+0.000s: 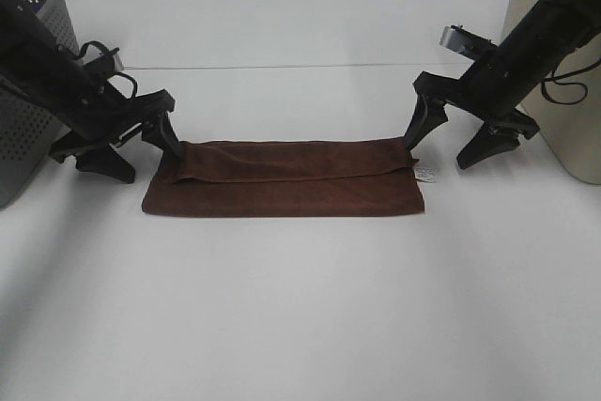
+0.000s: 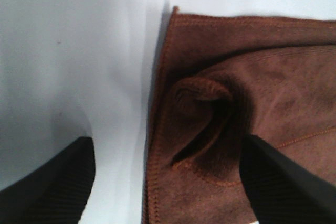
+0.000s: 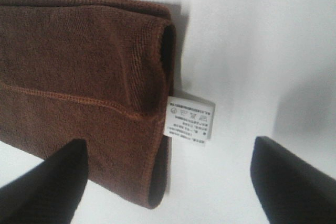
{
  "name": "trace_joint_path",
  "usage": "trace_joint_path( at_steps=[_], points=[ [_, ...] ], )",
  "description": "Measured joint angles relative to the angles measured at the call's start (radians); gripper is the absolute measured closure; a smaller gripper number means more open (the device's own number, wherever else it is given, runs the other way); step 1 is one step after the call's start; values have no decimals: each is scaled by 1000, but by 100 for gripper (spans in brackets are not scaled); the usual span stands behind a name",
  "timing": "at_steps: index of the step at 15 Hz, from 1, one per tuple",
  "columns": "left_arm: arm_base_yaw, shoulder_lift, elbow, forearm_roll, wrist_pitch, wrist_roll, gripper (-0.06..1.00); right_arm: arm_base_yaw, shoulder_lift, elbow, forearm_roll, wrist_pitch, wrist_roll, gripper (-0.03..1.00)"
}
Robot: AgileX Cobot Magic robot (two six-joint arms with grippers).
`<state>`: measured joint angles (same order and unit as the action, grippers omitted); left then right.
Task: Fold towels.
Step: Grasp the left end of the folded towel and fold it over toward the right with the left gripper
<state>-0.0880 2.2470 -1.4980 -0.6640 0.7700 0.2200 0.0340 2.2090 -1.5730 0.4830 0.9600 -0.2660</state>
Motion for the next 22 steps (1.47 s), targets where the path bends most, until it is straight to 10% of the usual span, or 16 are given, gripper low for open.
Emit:
trace_joint_path(
  at_steps=[5, 10, 17, 22],
  points=[
    [-25, 26, -2, -156, 2, 148, 27, 0, 0, 0, -4, -1, 2, 17],
    [-22, 33, -8, -139, 2, 140, 90, 0, 0, 0, -4, -1, 4, 17],
    [4, -78, -170, 243, 149, -173, 90, 0, 0, 0, -5, -1, 4, 17],
    [-123, -81, -300, 170, 248, -212, 90, 0, 0, 0, -5, -1, 4, 17]
  ],
)
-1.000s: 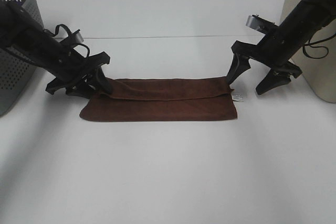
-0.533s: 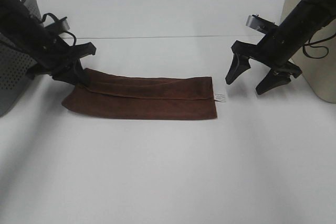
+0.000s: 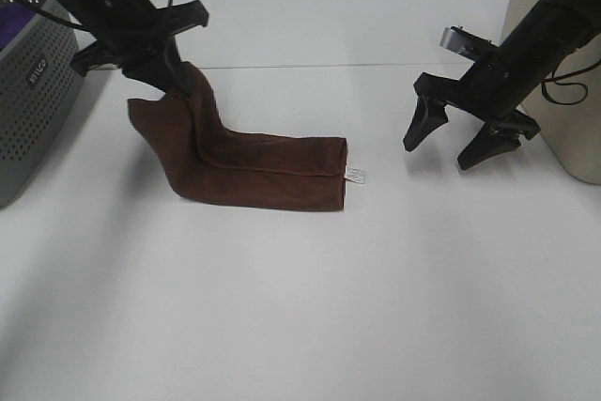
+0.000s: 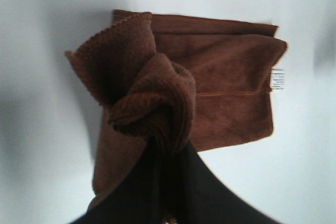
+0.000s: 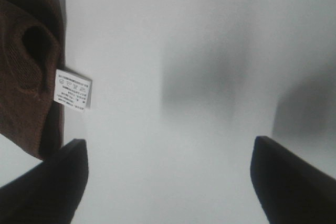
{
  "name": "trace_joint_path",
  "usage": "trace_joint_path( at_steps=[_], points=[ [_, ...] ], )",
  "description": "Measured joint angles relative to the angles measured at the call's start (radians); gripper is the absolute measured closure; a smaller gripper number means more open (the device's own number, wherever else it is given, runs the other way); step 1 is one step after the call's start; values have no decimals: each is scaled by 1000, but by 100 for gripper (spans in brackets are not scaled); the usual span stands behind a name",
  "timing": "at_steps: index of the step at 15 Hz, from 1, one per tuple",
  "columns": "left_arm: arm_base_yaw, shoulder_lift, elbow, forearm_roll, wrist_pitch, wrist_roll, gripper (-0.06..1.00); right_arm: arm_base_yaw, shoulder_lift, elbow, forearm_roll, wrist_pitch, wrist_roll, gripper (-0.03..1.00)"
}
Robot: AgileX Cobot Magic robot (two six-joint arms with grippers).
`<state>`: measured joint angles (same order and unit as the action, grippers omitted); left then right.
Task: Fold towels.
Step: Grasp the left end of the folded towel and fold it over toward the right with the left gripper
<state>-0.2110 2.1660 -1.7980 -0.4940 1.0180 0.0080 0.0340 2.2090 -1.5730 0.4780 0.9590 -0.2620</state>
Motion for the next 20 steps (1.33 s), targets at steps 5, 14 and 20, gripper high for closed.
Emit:
trace_joint_path(
  at_steps=[5, 14, 20],
  points=[
    [-177, 88, -1, -59, -110, -71, 89, 0, 0, 0, 0, 0, 0, 17],
    [-242, 158, -1, -231, -309, -132, 35, 0, 0, 0, 1, 0, 0, 17],
    [-209, 121, -1, -284, -315, 72, 23, 0, 0, 0, 187, 82, -85, 18]
  ],
)
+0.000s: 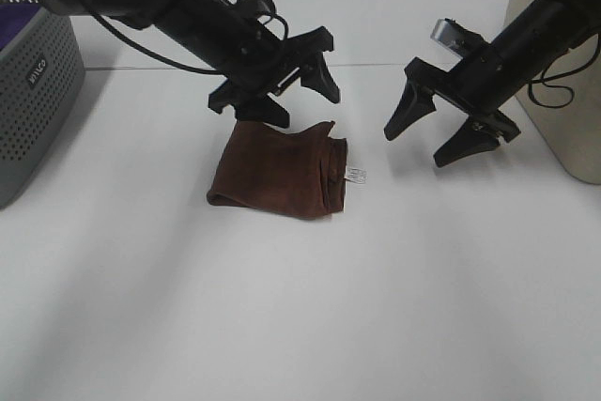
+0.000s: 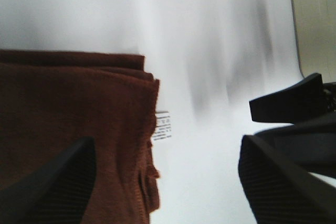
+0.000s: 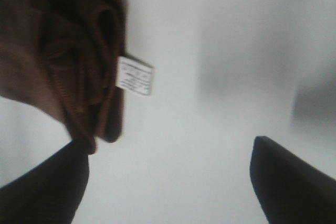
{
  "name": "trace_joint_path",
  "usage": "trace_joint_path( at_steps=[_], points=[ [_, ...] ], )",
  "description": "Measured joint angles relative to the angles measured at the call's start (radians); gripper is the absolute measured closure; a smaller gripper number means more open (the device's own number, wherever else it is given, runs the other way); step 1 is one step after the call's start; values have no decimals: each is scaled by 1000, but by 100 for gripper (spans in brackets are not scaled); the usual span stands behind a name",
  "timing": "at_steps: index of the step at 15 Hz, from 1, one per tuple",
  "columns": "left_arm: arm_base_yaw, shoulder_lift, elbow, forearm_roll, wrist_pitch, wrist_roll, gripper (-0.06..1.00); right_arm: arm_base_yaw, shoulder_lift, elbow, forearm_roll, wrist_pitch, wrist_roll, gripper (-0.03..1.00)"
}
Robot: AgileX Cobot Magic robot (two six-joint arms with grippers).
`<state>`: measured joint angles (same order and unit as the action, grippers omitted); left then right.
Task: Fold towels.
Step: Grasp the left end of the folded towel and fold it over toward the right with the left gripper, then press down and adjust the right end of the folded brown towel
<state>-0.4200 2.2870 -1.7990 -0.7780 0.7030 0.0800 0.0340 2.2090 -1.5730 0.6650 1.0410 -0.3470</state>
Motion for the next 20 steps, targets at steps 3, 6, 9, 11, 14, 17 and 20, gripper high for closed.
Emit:
trace_joint_path(
  at_steps=[3, 6, 9, 11, 14, 17, 20],
  points=[
    [84, -22, 0, 109, 20, 15, 23, 36, 0, 0, 237, 65, -147, 19],
    [152, -22, 0, 202, 80, 15, 23, 140, 0, 0, 367, 44, -217, 20],
    [188, -22, 0, 270, 110, 15, 22, 218, 9, 0, 438, -43, -263, 20],
    [198, -22, 0, 298, 124, 15, 22, 237, 45, 0, 506, -105, -266, 20],
    [198, -22, 0, 301, 135, 15, 22, 232, 126, 0, 495, -169, -272, 20],
    [198, -22, 0, 301, 139, 15, 22, 185, 131, 0, 429, -186, -253, 20],
    [198, -22, 0, 303, 139, 15, 22, 119, 131, 0, 423, -160, -233, 20]
  ],
)
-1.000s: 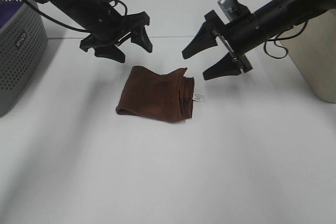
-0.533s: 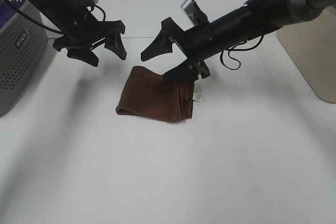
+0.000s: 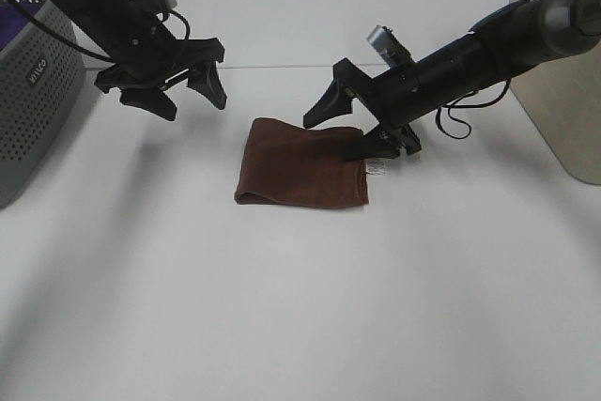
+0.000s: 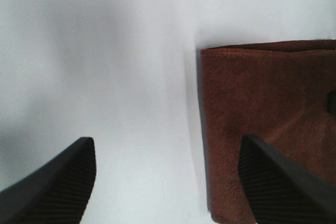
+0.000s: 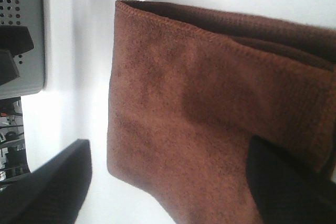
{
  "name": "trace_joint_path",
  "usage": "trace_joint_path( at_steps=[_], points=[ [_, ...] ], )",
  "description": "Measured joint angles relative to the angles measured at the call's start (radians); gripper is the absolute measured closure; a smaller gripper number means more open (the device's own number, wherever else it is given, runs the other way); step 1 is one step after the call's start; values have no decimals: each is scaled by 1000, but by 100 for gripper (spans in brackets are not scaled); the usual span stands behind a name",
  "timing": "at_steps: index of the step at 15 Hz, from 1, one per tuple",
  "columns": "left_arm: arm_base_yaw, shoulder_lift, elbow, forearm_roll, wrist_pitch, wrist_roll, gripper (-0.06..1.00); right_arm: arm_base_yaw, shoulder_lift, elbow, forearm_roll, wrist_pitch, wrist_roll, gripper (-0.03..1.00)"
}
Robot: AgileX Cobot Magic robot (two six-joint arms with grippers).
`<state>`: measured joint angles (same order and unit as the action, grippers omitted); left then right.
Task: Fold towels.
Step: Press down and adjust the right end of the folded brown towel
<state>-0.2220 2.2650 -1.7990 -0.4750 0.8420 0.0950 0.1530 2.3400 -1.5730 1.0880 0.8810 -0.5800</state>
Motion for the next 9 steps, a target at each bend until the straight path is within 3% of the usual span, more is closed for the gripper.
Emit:
trace_joint_path(
  at_steps=[4, 9],
  points=[
    [0, 0, 0, 0, 4, 0, 22, -48, -3, 0, -20, 104, 10, 20],
    [0, 8, 0, -56, 4, -11, 22, -65, -100, 0, -300, 103, 130, 18]
  ],
)
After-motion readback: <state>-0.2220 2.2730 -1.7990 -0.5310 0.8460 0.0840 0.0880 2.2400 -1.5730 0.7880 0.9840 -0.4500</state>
